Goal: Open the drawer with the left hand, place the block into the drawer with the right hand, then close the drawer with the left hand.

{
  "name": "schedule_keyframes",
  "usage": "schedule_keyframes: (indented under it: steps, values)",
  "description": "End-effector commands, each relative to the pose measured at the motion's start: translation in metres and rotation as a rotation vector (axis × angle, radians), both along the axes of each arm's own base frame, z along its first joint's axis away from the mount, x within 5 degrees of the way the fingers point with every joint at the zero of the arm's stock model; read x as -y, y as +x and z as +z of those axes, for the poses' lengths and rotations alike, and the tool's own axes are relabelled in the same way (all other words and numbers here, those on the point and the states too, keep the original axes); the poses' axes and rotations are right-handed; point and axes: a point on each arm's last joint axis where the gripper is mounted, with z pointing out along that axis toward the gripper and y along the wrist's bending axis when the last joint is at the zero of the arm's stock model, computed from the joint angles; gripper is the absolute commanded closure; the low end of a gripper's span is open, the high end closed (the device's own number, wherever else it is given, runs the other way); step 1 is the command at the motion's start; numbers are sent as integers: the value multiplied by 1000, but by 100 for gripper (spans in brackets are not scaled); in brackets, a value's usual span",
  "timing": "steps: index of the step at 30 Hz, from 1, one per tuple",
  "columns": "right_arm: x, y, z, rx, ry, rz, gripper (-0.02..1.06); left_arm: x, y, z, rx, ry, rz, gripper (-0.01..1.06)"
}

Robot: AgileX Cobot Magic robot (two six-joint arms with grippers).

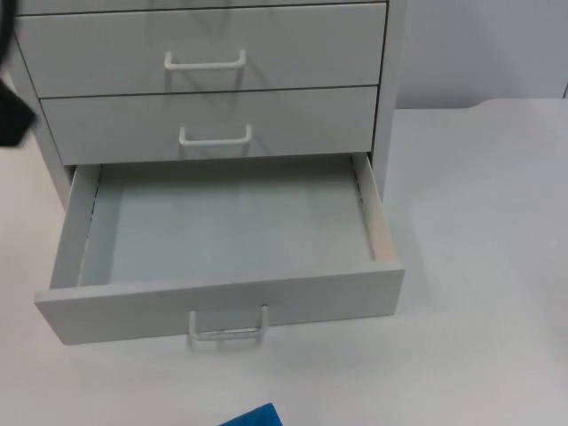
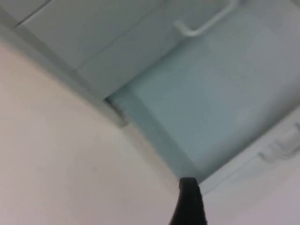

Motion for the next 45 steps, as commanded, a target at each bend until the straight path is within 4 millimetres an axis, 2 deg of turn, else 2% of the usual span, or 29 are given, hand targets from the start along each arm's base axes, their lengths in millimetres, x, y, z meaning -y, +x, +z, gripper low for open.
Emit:
schedule_keyframes:
  steps: [1, 2, 8, 13, 22, 23, 25, 26, 28, 32, 37, 41, 45]
  values:
    - [0, 0, 1, 0, 8, -8, -1, -28, -2, 7, 7, -105, 191, 43]
    - [0, 0, 1, 0, 8, -8, -1, -28, -2, 7, 7, -105, 191, 43]
    - [-1, 0, 1, 1, 31, -13, -1, -73, -13, 9, -15, -166, 485, 43]
    - [-1, 1, 2, 4, 31, -13, -1, -84, -16, 8, -23, -157, 555, 43]
    - [-1, 1, 2, 6, 31, -13, -1, -82, -16, 8, -36, -145, 507, 42]
    - [-1, 1, 2, 6, 31, -13, -1, -80, -16, 8, -36, -155, 493, 38]
    - [-1, 0, 1, -1, 31, -12, -1, -78, -18, 9, -37, -170, 472, 18]
    - [-1, 0, 1, -1, 31, -12, -1, -78, -18, 9, -37, -170, 472, 18]
    - [-1, 0, 1, -1, 31, -12, -1, -77, -20, 9, -48, -182, 471, 0]
    - [-3, 0, 1, -3, 50, -10, -1, -73, -25, 13, -35, -217, 461, 0]
    - [-8, -1, 1, -8, 62, 52, -1, -65, -45, 22, 6, -254, 401, 0]
    - [-23, -4, 2, -3, 41, 187, -1, -62, -72, 28, 25, -238, 385, 0]
    - [-38, -8, 1, -7, 19, 309, -1, -60, -81, 30, 35, -245, 377, 0]
